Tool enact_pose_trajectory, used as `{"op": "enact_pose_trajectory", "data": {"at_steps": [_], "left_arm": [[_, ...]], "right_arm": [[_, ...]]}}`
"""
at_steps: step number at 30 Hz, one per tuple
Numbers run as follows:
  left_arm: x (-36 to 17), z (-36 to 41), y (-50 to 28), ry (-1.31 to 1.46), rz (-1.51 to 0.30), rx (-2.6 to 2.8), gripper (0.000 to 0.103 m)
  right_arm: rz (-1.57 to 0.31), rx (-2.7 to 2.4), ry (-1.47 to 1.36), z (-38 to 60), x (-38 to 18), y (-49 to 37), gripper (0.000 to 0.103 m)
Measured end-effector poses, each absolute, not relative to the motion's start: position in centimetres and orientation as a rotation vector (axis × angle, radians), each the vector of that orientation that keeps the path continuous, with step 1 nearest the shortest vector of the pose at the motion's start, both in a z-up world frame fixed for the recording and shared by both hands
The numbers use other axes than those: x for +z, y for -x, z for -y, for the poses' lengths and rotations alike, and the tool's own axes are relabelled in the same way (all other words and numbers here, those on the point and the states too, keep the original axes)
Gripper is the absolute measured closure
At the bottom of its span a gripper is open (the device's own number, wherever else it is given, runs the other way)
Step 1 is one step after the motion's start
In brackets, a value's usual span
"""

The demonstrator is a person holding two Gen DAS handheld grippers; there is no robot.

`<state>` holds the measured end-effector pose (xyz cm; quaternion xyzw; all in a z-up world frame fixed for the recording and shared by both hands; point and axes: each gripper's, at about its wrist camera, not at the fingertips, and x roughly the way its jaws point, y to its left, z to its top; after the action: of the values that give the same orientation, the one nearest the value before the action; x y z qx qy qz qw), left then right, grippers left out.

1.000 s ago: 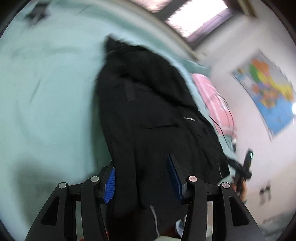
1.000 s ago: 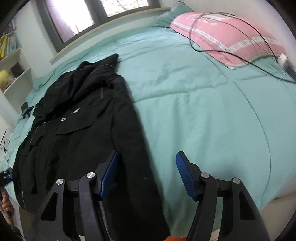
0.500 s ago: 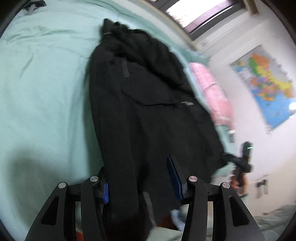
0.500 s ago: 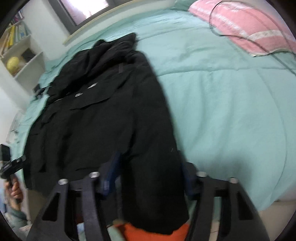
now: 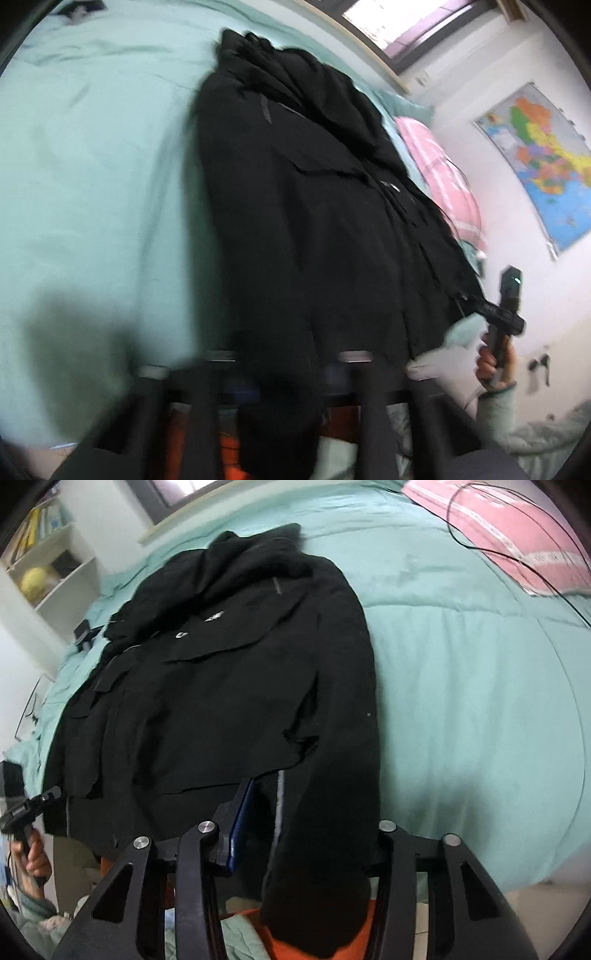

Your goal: Fold large clothes

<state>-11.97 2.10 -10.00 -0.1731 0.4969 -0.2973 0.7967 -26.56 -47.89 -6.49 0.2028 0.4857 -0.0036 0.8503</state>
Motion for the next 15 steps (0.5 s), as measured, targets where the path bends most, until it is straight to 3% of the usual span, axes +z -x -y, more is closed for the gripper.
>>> {"op": "enact_pose_trajectory", "data": {"at_steps": [2,9,15], "left_arm": [[-8.5,-2.9,11.7,0.417,-1.022,-0.634,0.09],[0.0,-4.0,9.6,0.574,-0.755,-0.738,0.089],[4.1,-4.6,5.0,0.615,-0.65,-0.732,0.089]], "right_arm": [[-0.998,-0.012,-0.443,48.1,-5.5,26.4,0.087],[-0.801,0.074,-0.527,50.1,2.0,25.5,0.089],[-0.694,0.069,-0.472,51.0,8.3,20.6,0.089]]}}
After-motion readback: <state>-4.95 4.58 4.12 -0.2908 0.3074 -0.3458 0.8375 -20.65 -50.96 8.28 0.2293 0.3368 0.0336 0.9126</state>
